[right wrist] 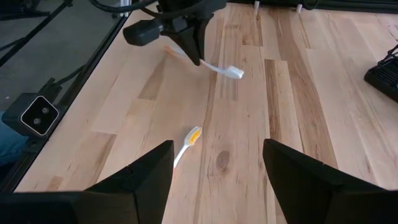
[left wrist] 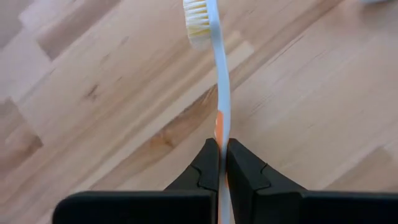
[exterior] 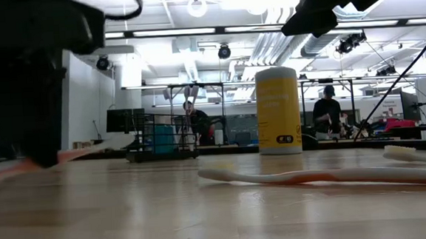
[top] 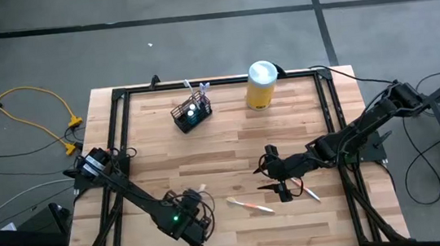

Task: Pick & Place toothbrushing station
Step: Put the left orange toothbrush into the left section of the wire organizer

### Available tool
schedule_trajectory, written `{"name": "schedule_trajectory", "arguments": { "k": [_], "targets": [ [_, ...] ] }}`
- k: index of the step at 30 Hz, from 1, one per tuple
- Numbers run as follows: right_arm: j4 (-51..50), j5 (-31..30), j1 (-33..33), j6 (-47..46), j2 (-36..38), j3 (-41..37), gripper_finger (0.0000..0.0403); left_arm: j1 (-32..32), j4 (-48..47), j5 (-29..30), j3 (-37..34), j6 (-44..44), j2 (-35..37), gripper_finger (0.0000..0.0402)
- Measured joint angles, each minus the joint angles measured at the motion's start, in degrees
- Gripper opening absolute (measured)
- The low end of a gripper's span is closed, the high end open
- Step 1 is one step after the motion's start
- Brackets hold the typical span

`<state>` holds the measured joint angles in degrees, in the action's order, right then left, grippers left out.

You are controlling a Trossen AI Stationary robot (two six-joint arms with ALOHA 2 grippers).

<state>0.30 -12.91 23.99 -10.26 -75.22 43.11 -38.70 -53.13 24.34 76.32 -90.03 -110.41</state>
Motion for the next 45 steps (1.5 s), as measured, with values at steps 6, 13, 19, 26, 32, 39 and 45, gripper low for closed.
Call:
{"name": "schedule_trajectory", "arguments": {
  "k": [6,13,19,26,32,39,45],
  "targets": [
    [0.1,0.0,0.0,0.0,0.0,0.0,0.0238,0.8,-0.2,5.1,1.0,2.7,0.1,0.0003],
    [0.4,0.0,0.0,-0.2,0.0,0.0,0.0238,0.8,-0.8,18.5,4.6,9.3,0.2,0.0003],
    [1.7,0.0,0.0,-0.2,0.0,0.0,0.0238,0.8,-0.6,33.0,9.5,18.8,0.3,0.0003],
    [7.9,0.0,0.0,1.6,0.0,0.0,0.0238,0.8,8.9,47.2,11.2,34.5,0.3,0.0003],
    [14.1,2.3,0.0,5.4,0.0,0.0,0.0238,1.1,20.0,45.4,11.2,46.2,0.3,0.0003],
    [15.0,5.0,0.0,5.1,0.0,0.0,0.0238,1.1,28.8,44.5,11.2,56.2,0.3,0.0003],
    [14.9,5.0,0.0,4.7,0.0,0.0,0.0238,1.9,35.0,41.9,11.2,63.3,0.3,0.0003]
  ]
}}
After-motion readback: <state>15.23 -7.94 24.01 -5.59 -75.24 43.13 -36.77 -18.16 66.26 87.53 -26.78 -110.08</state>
